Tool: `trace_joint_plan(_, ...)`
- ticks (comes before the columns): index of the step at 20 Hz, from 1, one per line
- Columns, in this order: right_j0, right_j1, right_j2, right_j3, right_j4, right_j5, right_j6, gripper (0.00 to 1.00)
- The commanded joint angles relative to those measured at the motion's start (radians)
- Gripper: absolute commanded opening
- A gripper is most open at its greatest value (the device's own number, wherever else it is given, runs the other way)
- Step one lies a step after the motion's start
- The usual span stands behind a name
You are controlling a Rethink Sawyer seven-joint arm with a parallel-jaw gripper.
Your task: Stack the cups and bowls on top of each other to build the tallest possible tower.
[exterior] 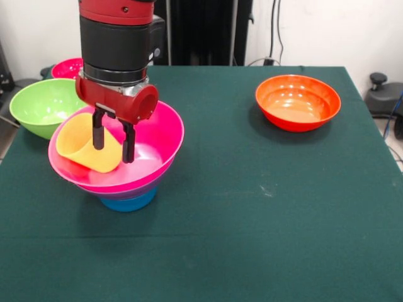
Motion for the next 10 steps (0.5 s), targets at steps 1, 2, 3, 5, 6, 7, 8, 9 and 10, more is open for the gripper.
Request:
trace_joint_plan(1,-0.015,0.005,0.073,0.130,-0.083,0.019,-0.052,1.00)
trace_joint_plan(2,-0.018,0.003,0.078,0.143,-0.085,0.012,-0.053,1.00)
trace_joint_plan(3,-0.021,0.001,0.082,0.155,-0.087,0.004,-0.055,1.00)
trace_joint_plan(5,-0.033,-0.002,0.095,0.187,-0.096,-0.022,-0.062,1.00)
trace_joint_plan(6,-0.036,-0.002,0.096,0.195,-0.101,-0.031,-0.065,1.00)
trace_joint_plan(7,-0.042,-0.005,0.099,0.207,-0.108,-0.036,-0.073,1.00)
trace_joint_plan(8,-0.043,-0.008,0.097,0.212,-0.113,-0.035,-0.076,1.00)
trace_joint_plan(9,-0.041,-0.016,0.092,0.219,-0.122,-0.033,-0.079,1.00)
trace_joint_plan(10,-0.044,-0.021,0.093,0.224,-0.125,-0.030,-0.079,1.00)
